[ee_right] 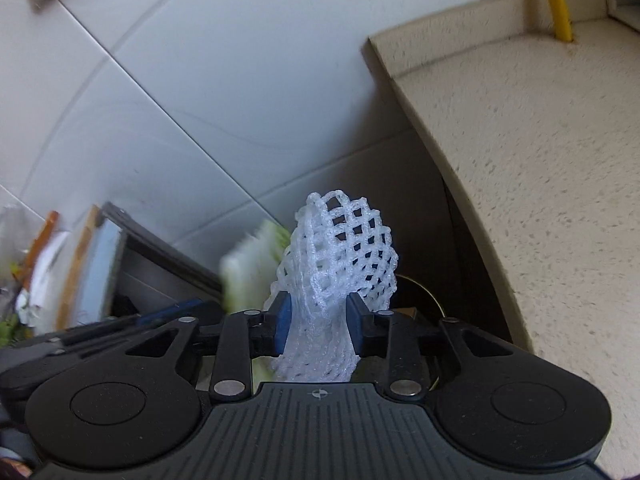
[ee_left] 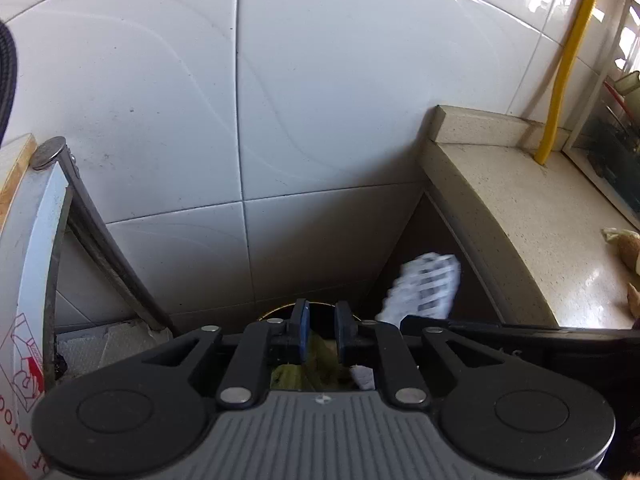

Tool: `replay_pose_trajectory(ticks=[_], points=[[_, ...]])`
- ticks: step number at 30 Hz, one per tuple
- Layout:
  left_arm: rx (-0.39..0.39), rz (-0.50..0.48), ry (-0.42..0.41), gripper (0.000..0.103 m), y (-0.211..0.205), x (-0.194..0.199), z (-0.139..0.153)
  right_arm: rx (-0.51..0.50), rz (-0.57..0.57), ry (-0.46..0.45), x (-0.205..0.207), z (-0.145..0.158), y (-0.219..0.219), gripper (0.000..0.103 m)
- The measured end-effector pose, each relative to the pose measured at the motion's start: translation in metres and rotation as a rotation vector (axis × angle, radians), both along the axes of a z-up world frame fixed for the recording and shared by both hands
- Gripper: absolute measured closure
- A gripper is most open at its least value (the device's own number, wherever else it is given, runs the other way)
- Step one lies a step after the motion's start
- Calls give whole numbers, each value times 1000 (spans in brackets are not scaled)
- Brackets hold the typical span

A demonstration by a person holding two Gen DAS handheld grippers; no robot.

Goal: Collect trash
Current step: 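Open both grippers over the bin to drop the leaf and net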

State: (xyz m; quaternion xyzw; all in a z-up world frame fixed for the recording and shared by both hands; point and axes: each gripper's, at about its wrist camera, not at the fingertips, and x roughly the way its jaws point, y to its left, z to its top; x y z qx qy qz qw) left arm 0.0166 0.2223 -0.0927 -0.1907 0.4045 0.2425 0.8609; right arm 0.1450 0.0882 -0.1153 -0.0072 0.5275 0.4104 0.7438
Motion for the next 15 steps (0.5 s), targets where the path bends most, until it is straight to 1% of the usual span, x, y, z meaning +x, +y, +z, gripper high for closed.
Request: replay_pose_trajectory(ticks=[1,3,5,6,10,15], points=[[-1,2,-2,91,1,-1,1,-13,1,6,1,-5,3,55],[0,7,-4,90,3,-5,1,-25,1,12,2,-13,7,53],[-4,13,-3,90,6,-9,0,-28,2,25,2,-18,10,44],[-7,17,-3,90,7,-11,0,-31,3,28,2,-20,10,43],[-21,14,-12,90,8,-15,2,-46,-2,38,-1,-26,11,42],[-22,-21,-31,90,2,-16,7,-26,-15,43,-1,-16,-1,42]])
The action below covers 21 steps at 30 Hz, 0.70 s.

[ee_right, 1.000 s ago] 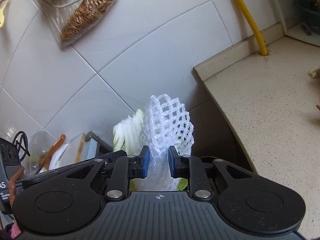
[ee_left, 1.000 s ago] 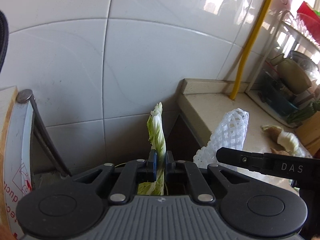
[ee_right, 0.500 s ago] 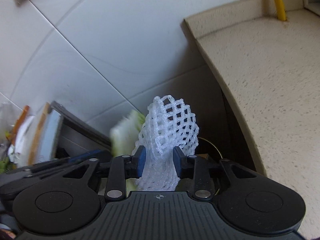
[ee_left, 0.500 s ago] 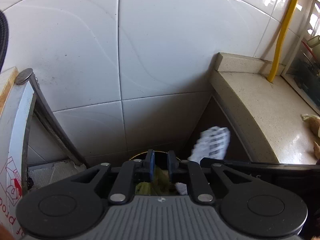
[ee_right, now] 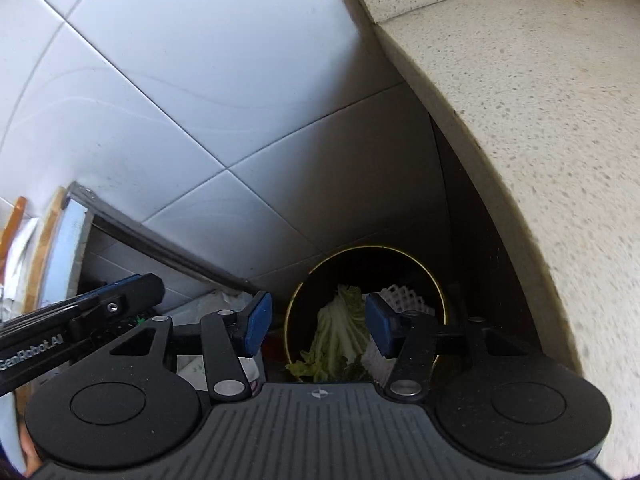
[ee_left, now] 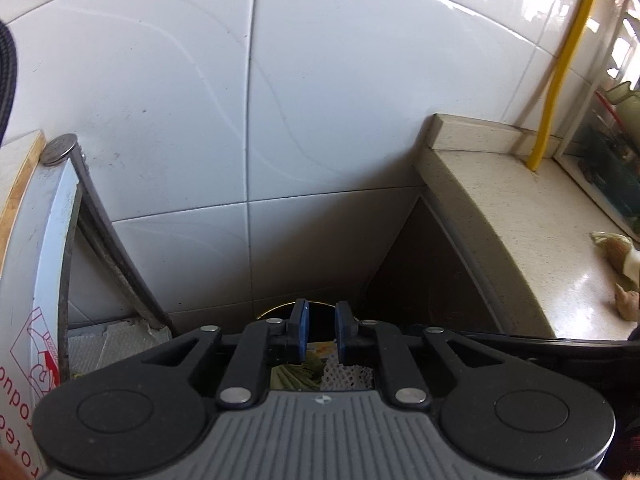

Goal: Collect trash
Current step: 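Open both grippers over the bin to drop the leaf and net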

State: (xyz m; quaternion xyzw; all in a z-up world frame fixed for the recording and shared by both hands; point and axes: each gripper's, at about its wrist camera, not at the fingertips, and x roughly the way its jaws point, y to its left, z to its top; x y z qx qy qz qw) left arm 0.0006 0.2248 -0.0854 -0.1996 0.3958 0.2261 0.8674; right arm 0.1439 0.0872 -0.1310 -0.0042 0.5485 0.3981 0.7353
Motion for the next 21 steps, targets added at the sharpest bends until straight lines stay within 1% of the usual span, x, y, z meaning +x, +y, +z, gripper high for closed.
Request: replay_pose_trajectory(ticks=[3,5,7,12,14,18,21], points=[[-10,-21,-5,90,-4,-1,0,16,-11,-13,-2,12,-11,42],[-19,-41,-4,89,-8,0,0,32,-27,-21,-3,19,-20,39],[-22,-61,-6,89,-13,1,2,49,-48,-17,-3,25,-32,39],[-4,-113,-27,88,-25,4,13,65,-96,-21,-9,32,-50,39],[9,-133,-38,84,-30,5,18,71,-114,-32,-10,36,-56,39],[17,-175,-46,82,-37,9,25,90,-158,-53,-15,47,-70,39],[27,-211,-54,81,-44,11,30,98,-195,-70,-18,54,-81,36]])
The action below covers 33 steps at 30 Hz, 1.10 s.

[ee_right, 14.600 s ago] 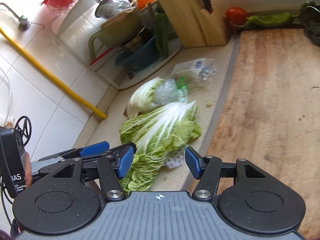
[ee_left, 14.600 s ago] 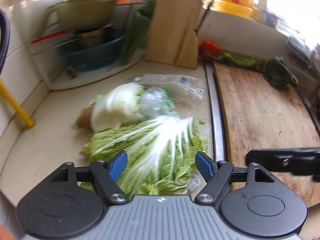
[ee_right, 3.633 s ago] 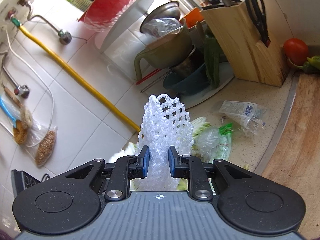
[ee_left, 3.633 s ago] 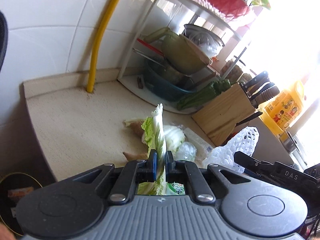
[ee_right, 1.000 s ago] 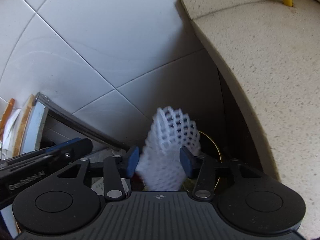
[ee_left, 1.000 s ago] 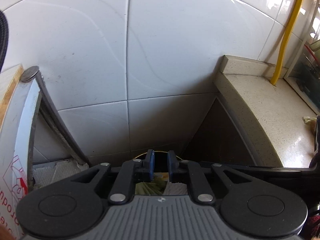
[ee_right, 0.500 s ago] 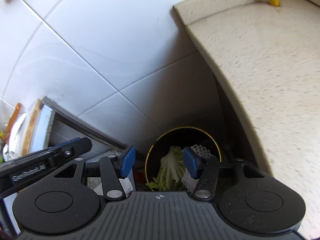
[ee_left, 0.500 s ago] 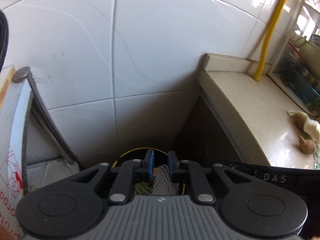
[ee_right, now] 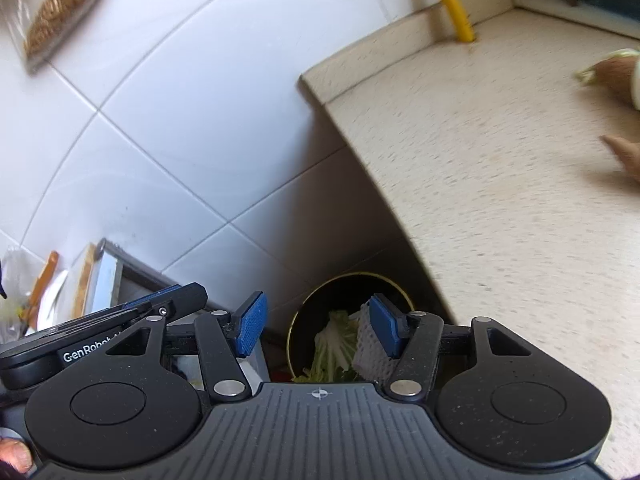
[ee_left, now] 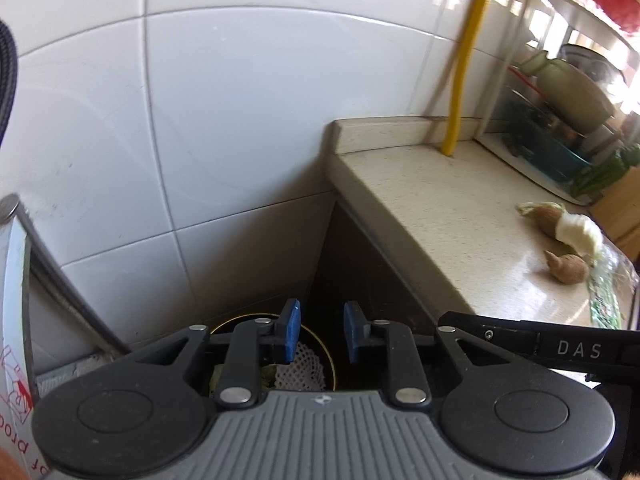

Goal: Collect trash
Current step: 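Open both grippers over the bin to drop the leaf and net, then raise both grippers back to the counter toward the napa cabbage head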

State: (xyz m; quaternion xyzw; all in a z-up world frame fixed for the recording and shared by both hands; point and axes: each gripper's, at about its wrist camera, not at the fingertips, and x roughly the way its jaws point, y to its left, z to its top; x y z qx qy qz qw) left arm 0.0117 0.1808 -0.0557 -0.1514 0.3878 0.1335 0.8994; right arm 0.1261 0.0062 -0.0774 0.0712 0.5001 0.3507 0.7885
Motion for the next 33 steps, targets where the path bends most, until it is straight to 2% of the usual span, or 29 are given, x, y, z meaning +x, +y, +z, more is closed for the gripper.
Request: replay_pose_trajectory(ticks=[5,10,22,28,33], points=[[14,-59,-27,73,-8,1,9,15,-62,-16,-6,9,-16,35],[21,-113,-49,71,-16,1,15,28,-111,-44,-16,20,-31,31],[-17,-227,-76,70,-44,8,21,14,-255,-88,-39,35,-75,31],[-15,-281,-86,69,-75,32,26,9,-319,-124,-32,46,-114,30],[-13,-385,-82,68,-116,60,24,5,-403,-143,-18,52,-156,29]])
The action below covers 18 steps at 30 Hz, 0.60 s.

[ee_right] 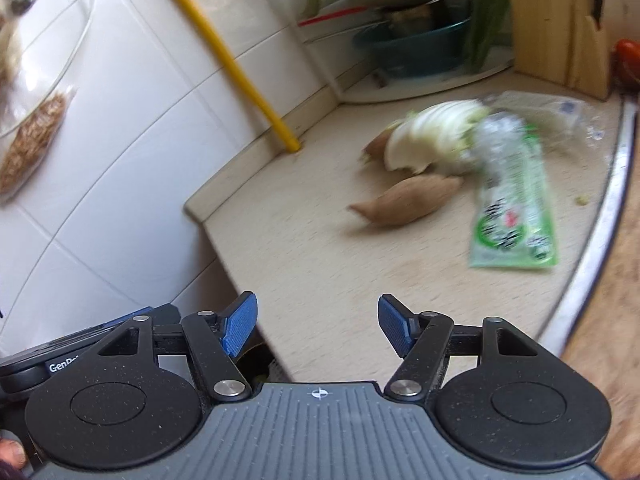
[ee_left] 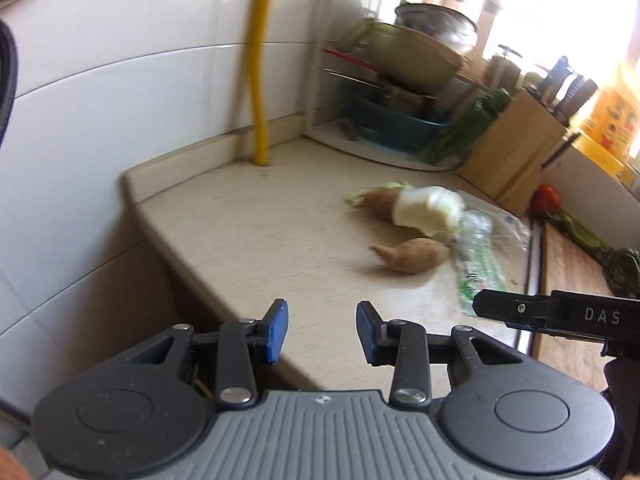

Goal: Collect trash
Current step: 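Raise both grippers back to the counter toward the napa cabbage head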

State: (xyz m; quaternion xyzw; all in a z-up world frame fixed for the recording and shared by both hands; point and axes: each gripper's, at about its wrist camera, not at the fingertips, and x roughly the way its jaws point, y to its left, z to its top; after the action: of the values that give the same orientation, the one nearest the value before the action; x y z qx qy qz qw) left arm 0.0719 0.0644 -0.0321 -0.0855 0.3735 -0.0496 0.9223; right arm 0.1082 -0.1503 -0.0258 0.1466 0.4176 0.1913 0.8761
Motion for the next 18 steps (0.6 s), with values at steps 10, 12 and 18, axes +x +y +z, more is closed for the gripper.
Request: replay_pose_trajectory(ticks=[10,12,18], points=[[37,-181,0,62,-78,60,-2,-2,-123,3,29,-2,-71,27],[55,-202,-1,62,-88,69,-3,0,-134,5,38,-2,-82,27],[130,-282,-18,61,-103,87,-2,10,-132,6,59,-5,-104,24]])
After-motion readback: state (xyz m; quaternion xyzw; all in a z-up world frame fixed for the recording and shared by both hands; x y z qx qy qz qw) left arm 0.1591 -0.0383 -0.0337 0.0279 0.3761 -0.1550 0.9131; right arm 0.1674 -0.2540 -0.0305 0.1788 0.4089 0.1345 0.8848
